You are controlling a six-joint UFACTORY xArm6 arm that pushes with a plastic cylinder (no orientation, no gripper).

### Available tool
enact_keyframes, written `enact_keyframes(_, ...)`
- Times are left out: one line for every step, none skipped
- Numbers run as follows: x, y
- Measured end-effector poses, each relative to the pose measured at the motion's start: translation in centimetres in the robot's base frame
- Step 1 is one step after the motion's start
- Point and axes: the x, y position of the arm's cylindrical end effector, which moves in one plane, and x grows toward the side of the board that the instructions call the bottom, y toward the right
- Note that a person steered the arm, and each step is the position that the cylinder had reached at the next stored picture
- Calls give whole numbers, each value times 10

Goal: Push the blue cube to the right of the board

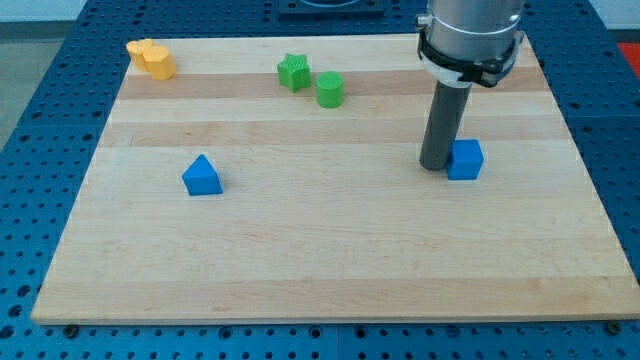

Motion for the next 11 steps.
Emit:
enact_keyframes(9,0)
enact_keyframes(21,0)
enact_keyframes(21,0)
enact_keyframes(8,0)
enact_keyframes(-11,1)
enact_keyframes(-12,21)
enact_keyframes(-11,52)
enact_keyframes(-4,84)
enact_keyframes(-3,98)
enact_keyframes(-3,88)
enact_keyframes(-3,53)
